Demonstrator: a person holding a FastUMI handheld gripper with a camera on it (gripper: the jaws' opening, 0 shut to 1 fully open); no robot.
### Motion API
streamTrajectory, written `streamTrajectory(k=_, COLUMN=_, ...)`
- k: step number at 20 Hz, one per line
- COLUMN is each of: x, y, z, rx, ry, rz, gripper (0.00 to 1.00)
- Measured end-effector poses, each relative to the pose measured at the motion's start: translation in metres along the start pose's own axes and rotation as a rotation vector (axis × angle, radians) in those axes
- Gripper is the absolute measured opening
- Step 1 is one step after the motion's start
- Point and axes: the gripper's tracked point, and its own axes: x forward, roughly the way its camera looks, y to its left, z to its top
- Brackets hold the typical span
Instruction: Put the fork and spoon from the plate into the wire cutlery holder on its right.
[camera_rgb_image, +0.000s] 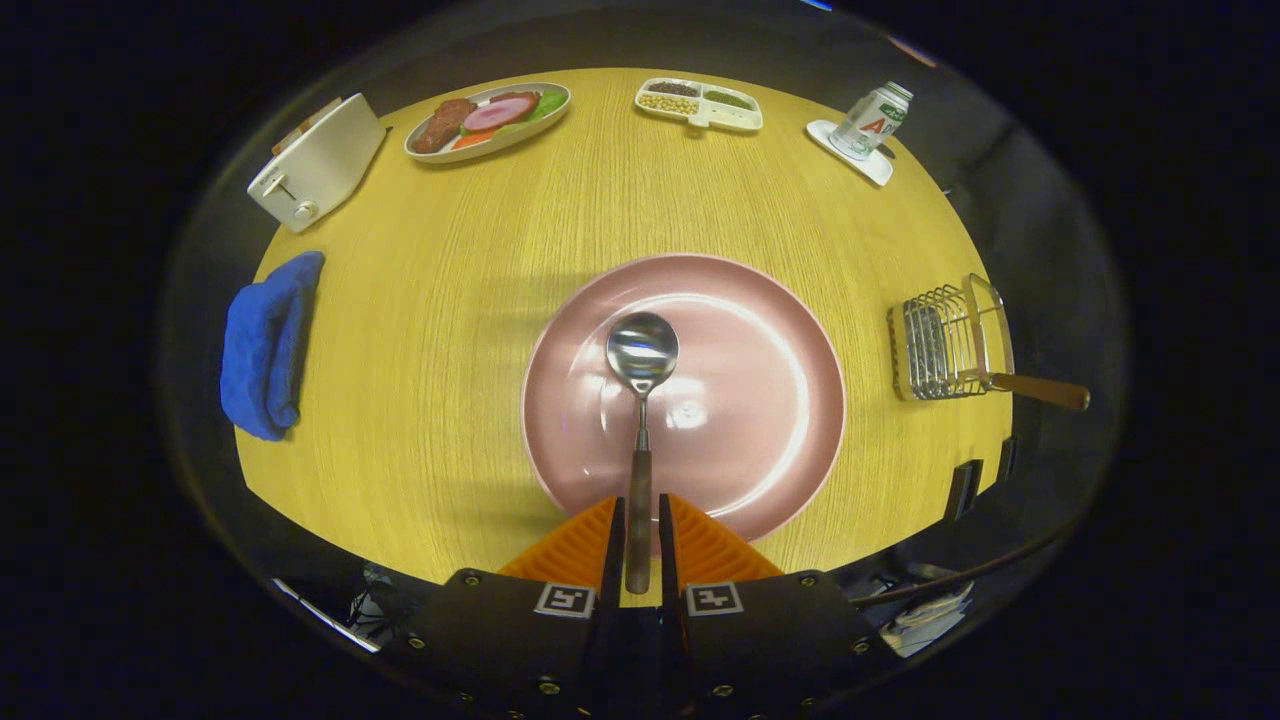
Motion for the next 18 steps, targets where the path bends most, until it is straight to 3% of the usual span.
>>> streamTrajectory(k=8, x=0.024, y=-0.002, z=-0.006, rx=-0.013, ry=0.013, rz=-0.003, gripper=0.19)
streamTrajectory(k=12, x=0.02, y=-0.008, z=-0.008, rx=-0.087, ry=0.028, rz=-0.052, gripper=0.08)
streamTrajectory(k=18, x=0.002, y=-0.009, z=0.002, rx=-0.099, ry=-0.007, rz=-0.064, gripper=0.08)
